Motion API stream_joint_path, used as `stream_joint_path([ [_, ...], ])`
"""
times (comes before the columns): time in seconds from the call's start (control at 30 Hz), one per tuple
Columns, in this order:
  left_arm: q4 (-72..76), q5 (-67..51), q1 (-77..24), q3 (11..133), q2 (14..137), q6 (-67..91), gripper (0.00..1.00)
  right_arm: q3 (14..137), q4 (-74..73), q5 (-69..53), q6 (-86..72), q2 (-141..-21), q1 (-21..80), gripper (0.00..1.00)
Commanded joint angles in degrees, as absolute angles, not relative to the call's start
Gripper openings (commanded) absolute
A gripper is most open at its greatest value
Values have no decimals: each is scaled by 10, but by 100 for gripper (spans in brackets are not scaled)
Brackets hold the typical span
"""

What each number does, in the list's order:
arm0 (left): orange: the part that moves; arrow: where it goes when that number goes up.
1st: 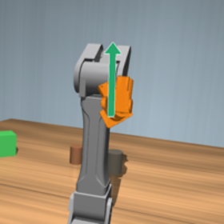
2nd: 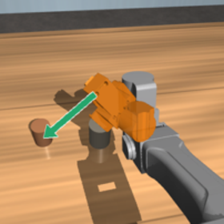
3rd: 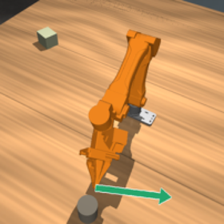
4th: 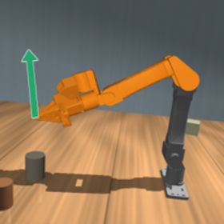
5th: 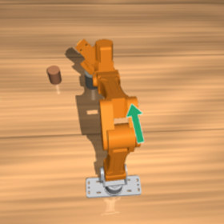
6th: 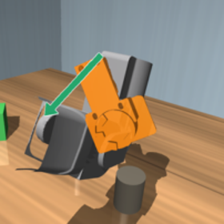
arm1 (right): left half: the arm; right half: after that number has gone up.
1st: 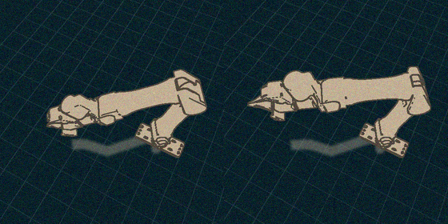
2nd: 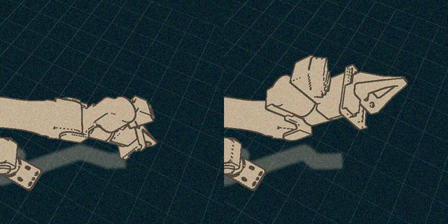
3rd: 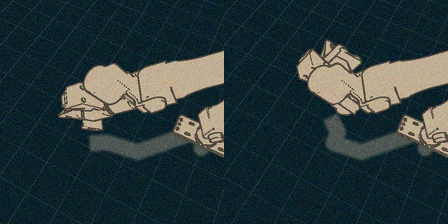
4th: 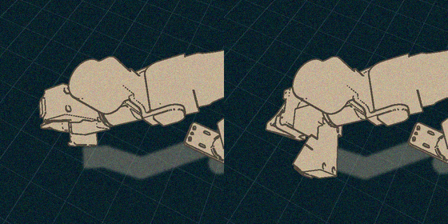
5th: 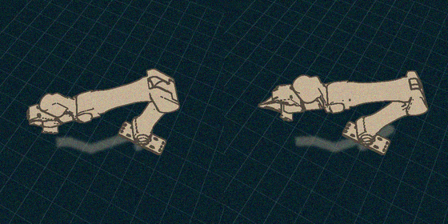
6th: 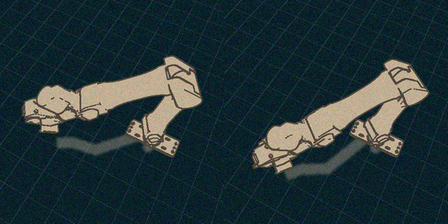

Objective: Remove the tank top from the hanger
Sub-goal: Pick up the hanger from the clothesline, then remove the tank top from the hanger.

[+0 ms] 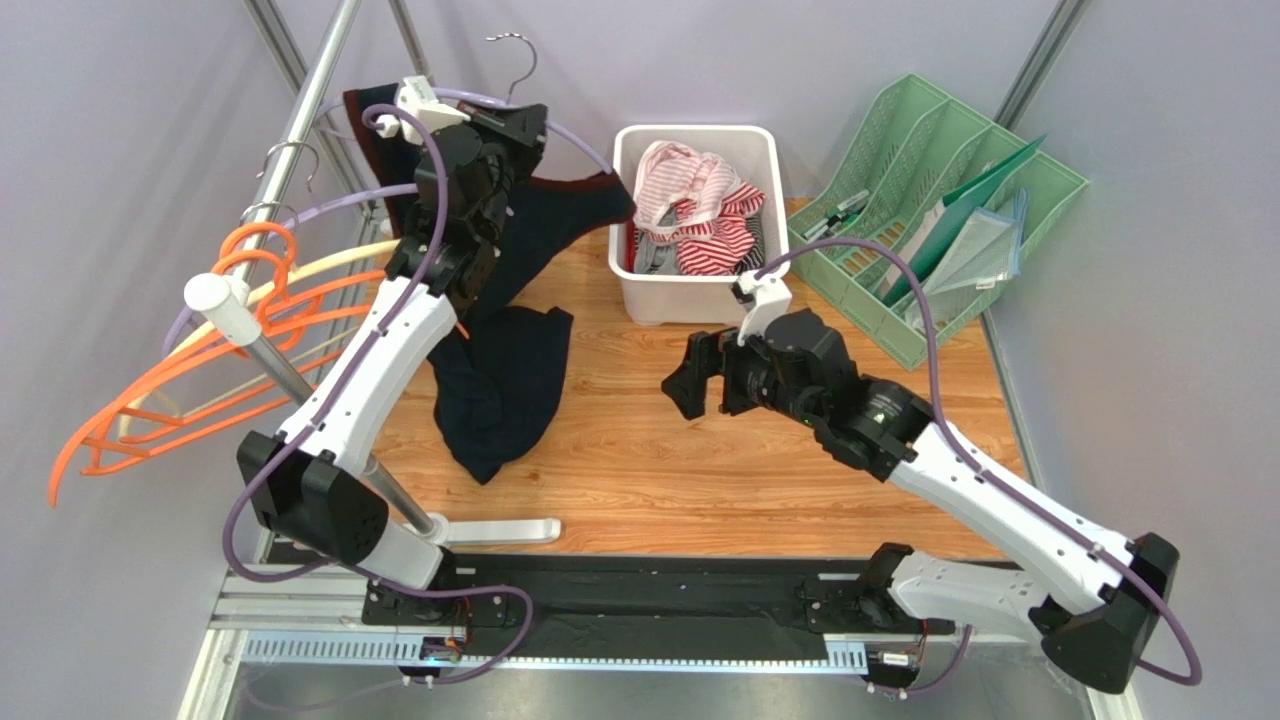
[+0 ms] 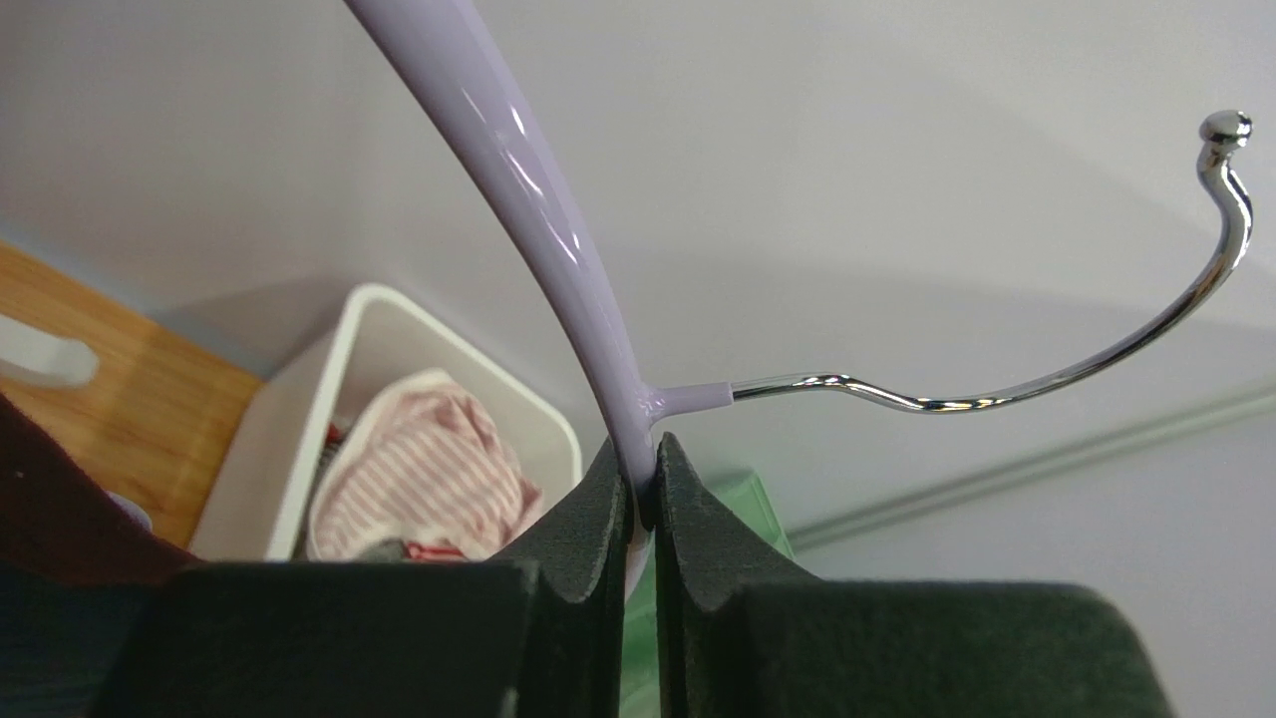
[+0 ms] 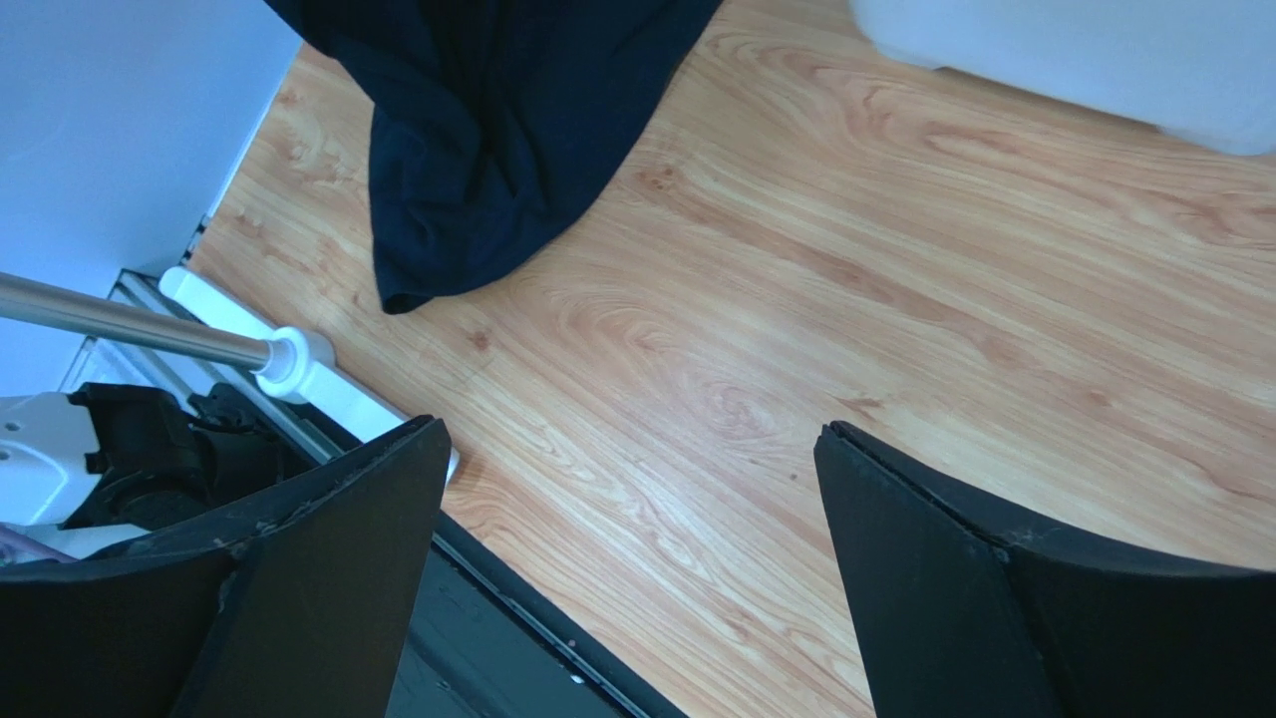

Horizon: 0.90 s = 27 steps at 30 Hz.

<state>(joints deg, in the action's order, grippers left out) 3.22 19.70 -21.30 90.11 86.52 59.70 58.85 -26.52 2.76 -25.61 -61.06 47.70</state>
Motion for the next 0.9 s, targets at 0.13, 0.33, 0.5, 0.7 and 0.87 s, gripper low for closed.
stream_joint_path([
  [0.13, -34, 59, -279, 893, 787, 628, 0, 601, -350, 112, -191, -523, 475, 100],
  [0.33, -49, 13, -325, 877, 768, 648, 0, 606, -348, 78, -149, -472, 475, 98],
  [0.5, -48, 4, -366, 860, 759, 683, 0, 609, -329, 27, -116, -462, 475, 91],
  [0.7, -40, -36, -403, 857, 763, 706, 0, 555, -268, 8, -117, -401, 476, 91],
  [0.87, -16, -36, -420, 845, 751, 749, 0, 448, -187, 20, -133, -319, 476, 98],
])
